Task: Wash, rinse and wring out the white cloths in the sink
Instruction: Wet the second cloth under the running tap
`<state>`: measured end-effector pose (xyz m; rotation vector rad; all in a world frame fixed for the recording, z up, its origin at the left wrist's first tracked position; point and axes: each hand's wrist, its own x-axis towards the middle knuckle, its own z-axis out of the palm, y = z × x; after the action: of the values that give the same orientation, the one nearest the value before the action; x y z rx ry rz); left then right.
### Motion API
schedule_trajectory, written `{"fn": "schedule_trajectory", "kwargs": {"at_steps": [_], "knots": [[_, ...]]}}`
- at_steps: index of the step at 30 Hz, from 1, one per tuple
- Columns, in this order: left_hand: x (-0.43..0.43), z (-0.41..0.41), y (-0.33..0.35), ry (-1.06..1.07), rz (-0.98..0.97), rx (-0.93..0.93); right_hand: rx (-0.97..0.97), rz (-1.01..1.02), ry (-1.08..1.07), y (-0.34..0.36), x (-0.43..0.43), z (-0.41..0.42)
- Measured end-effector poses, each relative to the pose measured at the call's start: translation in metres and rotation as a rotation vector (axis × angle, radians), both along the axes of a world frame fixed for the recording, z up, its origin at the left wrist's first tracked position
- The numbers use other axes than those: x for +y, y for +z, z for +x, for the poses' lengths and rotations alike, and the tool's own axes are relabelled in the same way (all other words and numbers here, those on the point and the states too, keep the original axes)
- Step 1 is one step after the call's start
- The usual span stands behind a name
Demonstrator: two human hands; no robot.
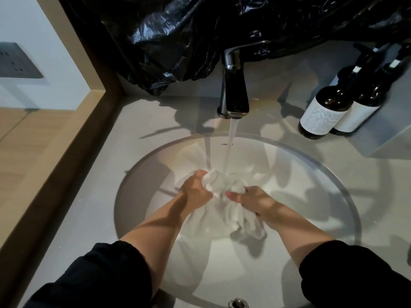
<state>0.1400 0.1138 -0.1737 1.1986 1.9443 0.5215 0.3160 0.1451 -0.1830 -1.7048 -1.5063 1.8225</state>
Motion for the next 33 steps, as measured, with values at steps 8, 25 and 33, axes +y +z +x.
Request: {"fn": "schedule_trajectory", "kwargs": {"at_steps": [8, 25, 33], "knots": [[0.015, -0.015, 0.019, 0.313, 0.140, -0.117, -0.132, 0.396, -0.236, 0.062, 0.022, 0.016], [0.002, -0.005, -0.015, -0.217, -0.196, -0.234, 0.098, -0.045, -0.058, 0.024, 0.010, -0.007], [0.009, -0.011, 0.030, 0.124, 0.039, -0.305, 0.574, -0.051, -0.342, 0.064, 0.037, 0.026]]}}
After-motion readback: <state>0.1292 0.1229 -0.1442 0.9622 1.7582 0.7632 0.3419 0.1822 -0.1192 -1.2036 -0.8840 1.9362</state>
